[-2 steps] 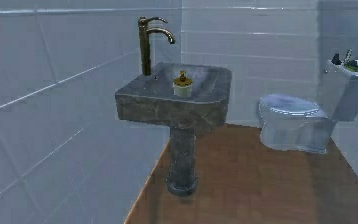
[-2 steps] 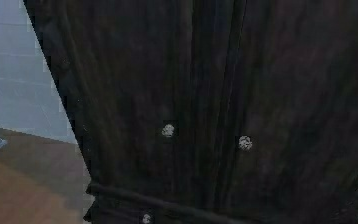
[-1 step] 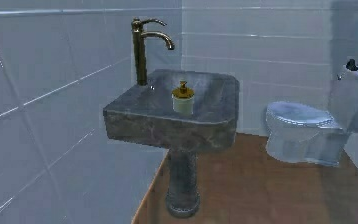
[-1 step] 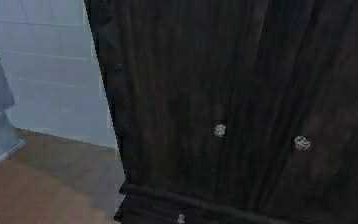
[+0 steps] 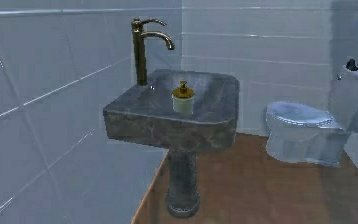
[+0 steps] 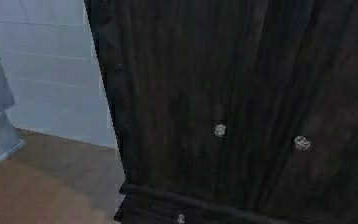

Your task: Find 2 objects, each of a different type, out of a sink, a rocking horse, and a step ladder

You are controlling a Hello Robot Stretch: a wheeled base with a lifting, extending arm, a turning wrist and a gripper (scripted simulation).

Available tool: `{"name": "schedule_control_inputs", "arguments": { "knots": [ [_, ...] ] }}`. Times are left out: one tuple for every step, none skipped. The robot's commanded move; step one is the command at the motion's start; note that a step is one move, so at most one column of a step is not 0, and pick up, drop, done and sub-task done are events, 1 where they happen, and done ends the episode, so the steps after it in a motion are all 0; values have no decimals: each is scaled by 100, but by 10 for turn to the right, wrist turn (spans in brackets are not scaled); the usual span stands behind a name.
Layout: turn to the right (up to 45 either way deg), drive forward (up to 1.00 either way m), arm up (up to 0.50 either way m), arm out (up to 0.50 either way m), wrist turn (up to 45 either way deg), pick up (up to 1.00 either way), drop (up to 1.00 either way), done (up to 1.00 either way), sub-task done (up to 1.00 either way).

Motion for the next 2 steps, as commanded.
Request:
{"name": "schedule_control_inputs", "arguments": {
  "knots": [
    [-450, 0, 0, 0, 0, 0, 0, 0, 0],
    [-450, 0, 0, 0, 0, 0, 0, 0, 0]
  ]
}}
